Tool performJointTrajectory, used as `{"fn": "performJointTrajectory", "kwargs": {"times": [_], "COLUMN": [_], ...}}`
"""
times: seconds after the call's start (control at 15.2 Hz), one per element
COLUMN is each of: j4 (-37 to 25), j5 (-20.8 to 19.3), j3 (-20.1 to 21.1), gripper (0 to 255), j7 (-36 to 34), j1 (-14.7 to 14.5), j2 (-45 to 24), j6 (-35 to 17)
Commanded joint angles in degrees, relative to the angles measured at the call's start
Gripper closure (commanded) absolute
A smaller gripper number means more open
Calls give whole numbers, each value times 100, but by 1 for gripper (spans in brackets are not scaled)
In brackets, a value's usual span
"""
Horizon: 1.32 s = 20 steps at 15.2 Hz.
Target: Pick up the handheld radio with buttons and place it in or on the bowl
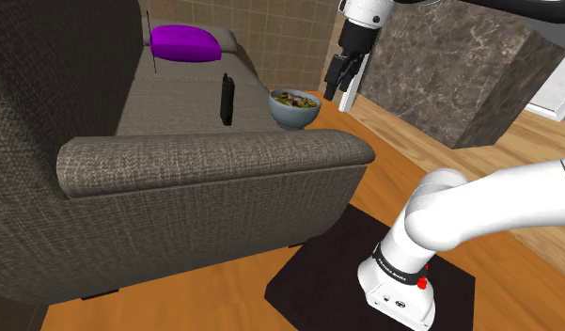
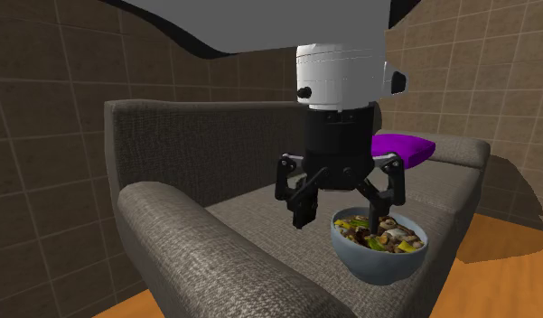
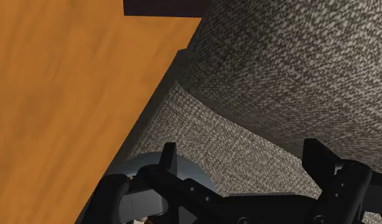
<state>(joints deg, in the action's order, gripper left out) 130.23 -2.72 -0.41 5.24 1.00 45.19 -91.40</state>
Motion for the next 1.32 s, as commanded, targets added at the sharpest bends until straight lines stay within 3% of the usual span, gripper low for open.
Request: {"fn": "performJointTrajectory", "kwargs": {"times": [0.0,0.66,1.25], "j4": [0,-1042,-2781], "j5": [0,214,-202], "j3": [0,857,1368], "gripper": [0,0,0], "j7": [0,-1899,-3586], "j1": [0,273,471], "j2": [0,-1886,-3871], "j6": [0,-993,-1298]}}
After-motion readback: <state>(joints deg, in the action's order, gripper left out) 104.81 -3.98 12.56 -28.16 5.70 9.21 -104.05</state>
